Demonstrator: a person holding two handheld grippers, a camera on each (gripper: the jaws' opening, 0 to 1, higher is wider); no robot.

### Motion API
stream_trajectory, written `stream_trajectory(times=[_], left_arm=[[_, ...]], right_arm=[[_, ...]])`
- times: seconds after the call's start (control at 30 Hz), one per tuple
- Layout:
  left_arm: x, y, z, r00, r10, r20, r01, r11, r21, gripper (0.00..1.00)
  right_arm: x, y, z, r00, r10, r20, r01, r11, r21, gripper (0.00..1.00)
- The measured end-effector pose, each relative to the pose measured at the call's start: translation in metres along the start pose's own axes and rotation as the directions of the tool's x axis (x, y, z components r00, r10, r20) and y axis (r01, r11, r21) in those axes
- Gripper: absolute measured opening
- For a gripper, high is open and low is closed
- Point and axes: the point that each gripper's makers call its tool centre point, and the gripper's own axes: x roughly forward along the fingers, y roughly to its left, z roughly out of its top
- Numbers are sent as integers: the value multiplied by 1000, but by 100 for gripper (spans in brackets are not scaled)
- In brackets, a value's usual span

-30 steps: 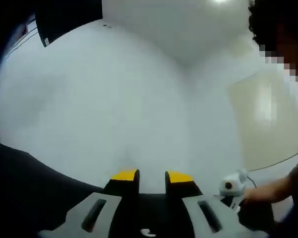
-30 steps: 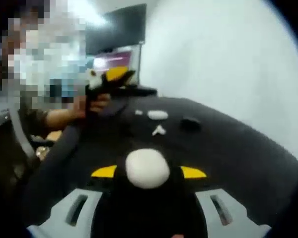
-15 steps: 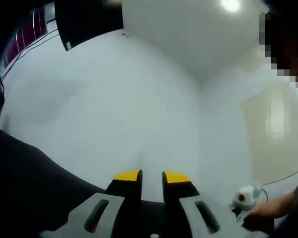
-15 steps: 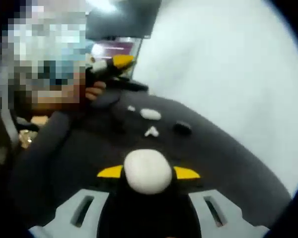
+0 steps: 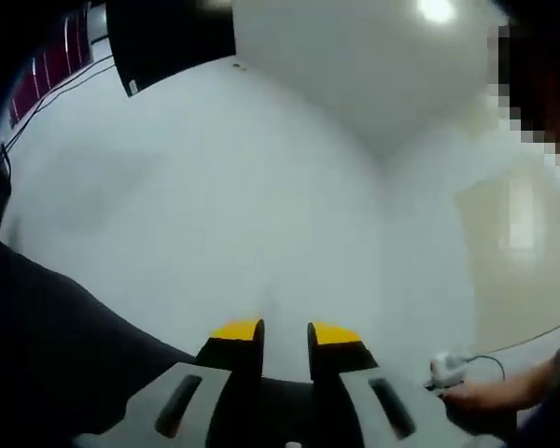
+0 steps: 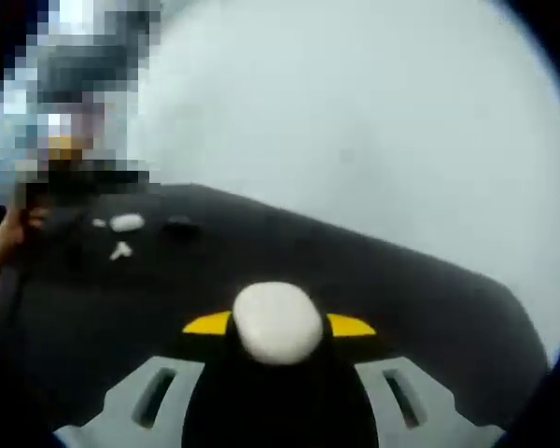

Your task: Pick up three earphones and place each one into its charging case using tactile feedback, ensure that each earphone is properly inserted and securely positioned inside the case.

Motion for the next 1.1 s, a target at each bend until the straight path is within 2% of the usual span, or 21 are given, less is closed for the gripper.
stream_trajectory(times=[0.23,0.27,0.3,0.37,0.4,0.43,0.47,0.53,0.6,0.63,0.67,0.7,0.73,0.77,0.83,0.9,0.97,1.03,1.07,1.1], left_arm=[[0,2,-1,1000,5,-11,-5,1000,1,17],[0,2,-1,1000,6,-12,-6,1000,2,17],[0,2,-1,1000,7,-13,-7,1000,4,17],[-1,3,-1,1000,9,-11,-9,1000,4,17],[-1,4,0,1000,13,-9,-13,1000,6,17],[-1,5,1,1000,20,-6,-20,1000,8,17],[-1,6,1,1000,24,-5,-24,1000,9,16],[-2,7,1,1000,30,-6,-30,999,9,16],[-1,8,-2,999,37,-17,-36,999,15,16],[-1,8,-3,999,39,-23,-39,999,19,16],[0,8,-5,999,42,-28,-41,999,25,16],[0,9,-7,998,44,-37,-43,999,30,16],[1,9,-10,998,47,-50,-45,998,34,17],[1,10,-13,997,48,-65,-46,998,31,17],[2,13,-20,994,56,-93,-54,998,21,17],[2,17,-24,991,70,-110,-68,997,22,17],[2,18,-27,989,81,-125,-78,997,27,16],[2,20,-29,986,96,-134,-90,995,49,16],[2,21,-30,985,102,-139,-96,994,54,16],[2,22,-31,984,105,-146,-98,994,54,16]], right_arm=[[16,-16,-19,998,-36,-54,39,997,60,38],[16,-16,-22,998,-33,-51,36,997,62,38],[16,-14,-19,999,-27,-21,28,997,70,39],[12,-16,-18,999,-27,-26,28,997,68,40],[9,-18,-13,999,-37,-1,37,997,71,43],[4,-22,1,996,-61,69,54,994,98,45],[-1,-20,12,992,-48,118,34,992,118,45],[-12,1,37,970,42,238,-81,984,156,43],[-22,23,56,928,147,342,-220,957,187,36],[-27,36,64,896,203,394,-292,940,179,34],[-31,49,69,866,264,426,-359,919,162,33],[-33,59,72,846,306,437,-415,893,177,33],[-34,64,72,839,322,438,-434,882,182,33],[-31,70,67,847,339,409,-435,885,167,33],[-25,80,53,873,368,320,-412,907,82,34],[-19,89,42,888,377,264,-395,919,17,34],[-16,101,33,877,417,239,-431,903,6,34],[-10,105,28,873,431,226,-451,892,40,35],[-8,103,23,887,413,207,-434,899,64,35],[-6,101,22,892,405,199,-423,905,55,35]])
